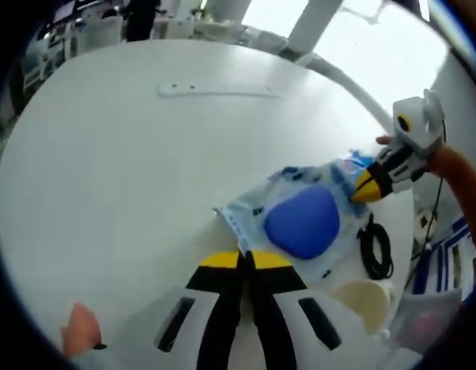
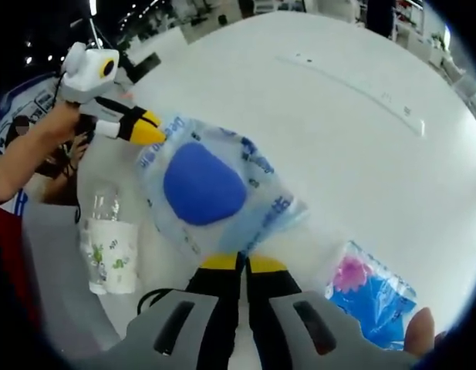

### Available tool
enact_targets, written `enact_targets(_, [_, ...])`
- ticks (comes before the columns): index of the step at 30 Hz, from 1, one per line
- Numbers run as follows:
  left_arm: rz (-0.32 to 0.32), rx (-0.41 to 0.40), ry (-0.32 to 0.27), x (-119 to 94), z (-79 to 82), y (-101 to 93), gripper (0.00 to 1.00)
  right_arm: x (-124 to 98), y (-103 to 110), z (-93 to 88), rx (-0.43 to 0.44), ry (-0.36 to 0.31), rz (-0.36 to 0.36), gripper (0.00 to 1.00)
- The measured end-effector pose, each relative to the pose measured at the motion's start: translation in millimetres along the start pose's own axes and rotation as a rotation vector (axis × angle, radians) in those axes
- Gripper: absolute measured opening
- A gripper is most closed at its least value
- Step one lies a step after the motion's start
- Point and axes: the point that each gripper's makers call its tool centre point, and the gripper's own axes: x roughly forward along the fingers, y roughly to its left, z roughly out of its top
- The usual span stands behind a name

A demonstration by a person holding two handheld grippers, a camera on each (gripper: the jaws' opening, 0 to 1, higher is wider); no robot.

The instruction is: Arrange the tabletop items into an orderly group along one side of the table until the central work area is clear of visible clutter.

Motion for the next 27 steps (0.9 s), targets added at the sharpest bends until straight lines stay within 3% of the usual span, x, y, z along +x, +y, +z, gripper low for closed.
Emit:
enact_targets(10, [0.004,0.017,-0.008,-1.3,0.3,1.3,0.03,-0.2,0.1,-0.8,0.004,0.004,-0.002,0.06])
enact_targets(16, [0.006,0.018,-0.014,-1.7,-0.8,1.8,0.12,-0.5,0.7,-0.4,0.005,-0.001,-0.003,0.1])
enact_targets(20, [0.014,0.016,-0.023,-3.4,-0.2,3.1,0.24,-1.5,1.8,0.1,0.001,-0.005,-0.005,0.14])
enact_targets(27, [0.027,0.039,-0.061,-9.2,6.1,2.6,0.44,-11.5,-5.1,7.9,-0.028,-0.045,-0.054,0.33])
